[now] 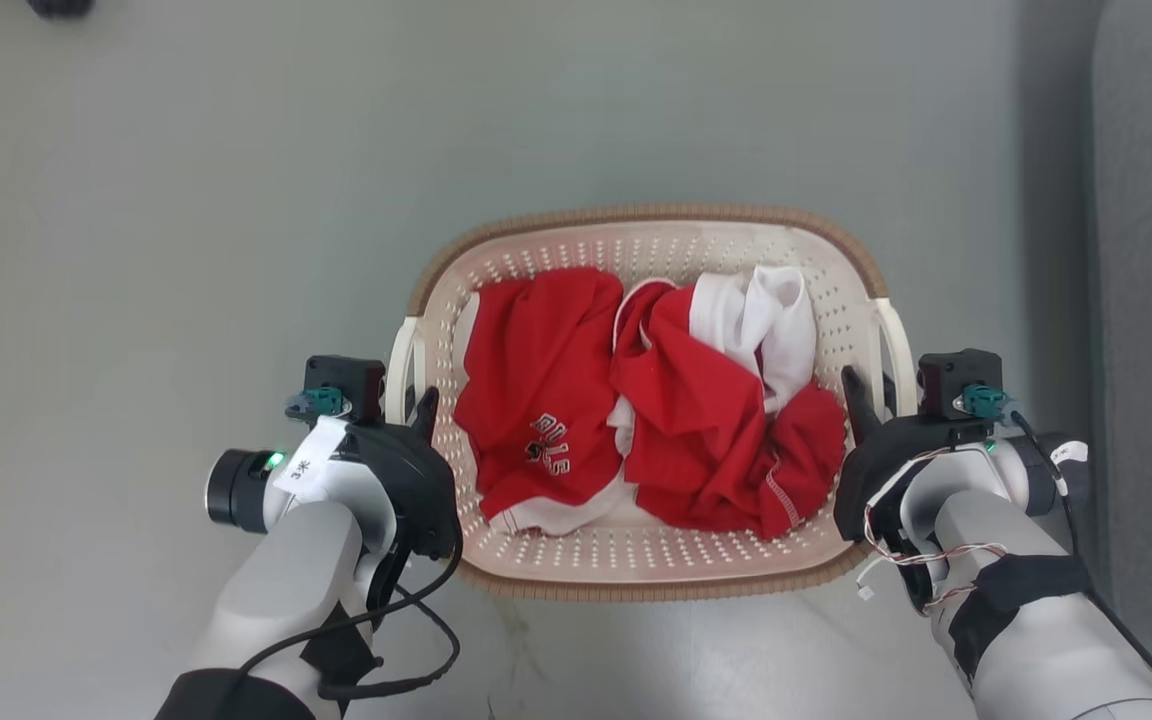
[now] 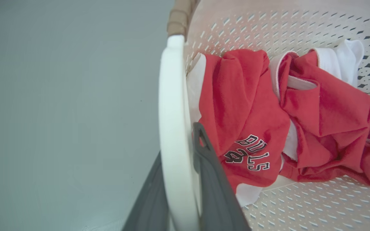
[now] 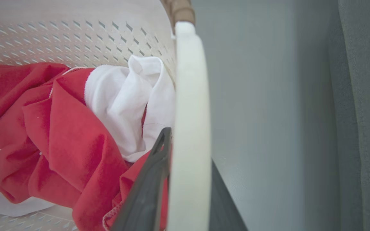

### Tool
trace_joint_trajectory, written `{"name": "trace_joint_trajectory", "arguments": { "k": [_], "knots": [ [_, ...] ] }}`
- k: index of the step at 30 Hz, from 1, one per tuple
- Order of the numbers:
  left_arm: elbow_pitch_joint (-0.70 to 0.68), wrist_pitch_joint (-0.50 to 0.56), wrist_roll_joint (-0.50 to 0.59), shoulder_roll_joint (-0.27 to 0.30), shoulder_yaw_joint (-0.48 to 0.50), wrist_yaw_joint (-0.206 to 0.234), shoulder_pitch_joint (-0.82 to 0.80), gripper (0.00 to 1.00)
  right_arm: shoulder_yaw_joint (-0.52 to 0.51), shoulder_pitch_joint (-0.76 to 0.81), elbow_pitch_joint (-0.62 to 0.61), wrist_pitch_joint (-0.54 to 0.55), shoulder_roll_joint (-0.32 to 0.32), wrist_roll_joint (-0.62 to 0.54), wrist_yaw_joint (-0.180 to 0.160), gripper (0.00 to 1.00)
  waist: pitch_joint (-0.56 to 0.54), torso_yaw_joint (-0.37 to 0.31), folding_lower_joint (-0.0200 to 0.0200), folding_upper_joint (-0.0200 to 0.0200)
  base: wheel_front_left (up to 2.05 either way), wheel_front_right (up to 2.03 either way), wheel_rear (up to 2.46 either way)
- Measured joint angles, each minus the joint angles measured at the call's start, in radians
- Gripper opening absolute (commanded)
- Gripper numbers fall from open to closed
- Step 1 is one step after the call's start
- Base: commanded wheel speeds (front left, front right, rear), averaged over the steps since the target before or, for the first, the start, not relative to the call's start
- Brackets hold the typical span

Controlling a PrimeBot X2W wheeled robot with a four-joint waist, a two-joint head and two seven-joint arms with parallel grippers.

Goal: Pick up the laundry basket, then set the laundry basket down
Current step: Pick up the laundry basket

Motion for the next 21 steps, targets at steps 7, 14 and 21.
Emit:
{"name": "trace_joint_trajectory", "arguments": {
  "k": [7,14,21],
  "knots": [
    [0.031,0.031,-0.015,-0.004,0.0,-0.008,0.001,0.0,0.002,-0.01,0.046,0.024,0.011,0.007,0.01,0.0,-0.071,-0.003,0.0,0.0,0.0,0.0,0.0],
    [0.049,0.062,-0.018,-0.005,-0.002,-0.017,0.014,0.0,0.002,-0.013,0.086,0.058,0.022,0.018,0.013,0.0,-0.14,-0.013,0.0,0.0,0.0,0.0,0.0],
    [0.059,0.096,-0.021,-0.005,-0.008,-0.026,0.038,0.0,0.002,-0.005,0.108,0.102,0.028,0.036,0.015,0.0,-0.197,-0.019,-0.0001,0.0001,0.0,0.0,0.0]
  ]
}}
